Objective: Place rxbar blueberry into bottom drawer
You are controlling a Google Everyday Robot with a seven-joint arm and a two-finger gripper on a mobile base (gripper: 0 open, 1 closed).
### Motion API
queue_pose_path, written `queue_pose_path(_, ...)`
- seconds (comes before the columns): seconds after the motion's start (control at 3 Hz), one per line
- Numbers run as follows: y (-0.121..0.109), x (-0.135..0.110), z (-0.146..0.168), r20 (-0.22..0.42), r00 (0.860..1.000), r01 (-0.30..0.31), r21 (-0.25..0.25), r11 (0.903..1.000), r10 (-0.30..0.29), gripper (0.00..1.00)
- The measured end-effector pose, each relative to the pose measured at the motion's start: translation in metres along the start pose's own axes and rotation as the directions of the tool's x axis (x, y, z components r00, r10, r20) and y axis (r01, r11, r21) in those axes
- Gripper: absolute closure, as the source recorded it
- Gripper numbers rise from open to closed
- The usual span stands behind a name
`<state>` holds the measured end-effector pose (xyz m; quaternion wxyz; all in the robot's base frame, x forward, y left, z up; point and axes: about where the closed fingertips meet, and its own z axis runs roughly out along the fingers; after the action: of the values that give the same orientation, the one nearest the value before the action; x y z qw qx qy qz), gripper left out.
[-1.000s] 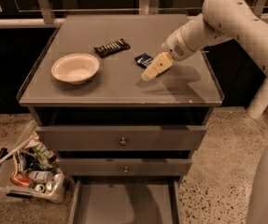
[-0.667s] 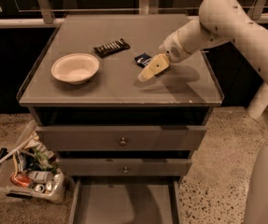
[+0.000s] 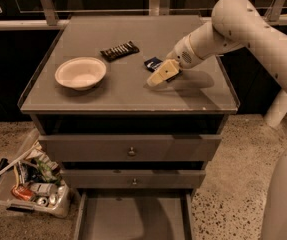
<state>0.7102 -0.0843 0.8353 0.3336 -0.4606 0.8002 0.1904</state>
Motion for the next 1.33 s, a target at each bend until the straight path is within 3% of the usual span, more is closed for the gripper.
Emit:
queue_pose_path(1.0,0.0,0.0,0.0001,0.0,1.0,0.0,0.0,1.0,0.0,0.89)
queue_pose_path(1.33,0.0001,0.0,0.0004,0.0,1.0,0.0,-0.001,1.0,0.0,1.0)
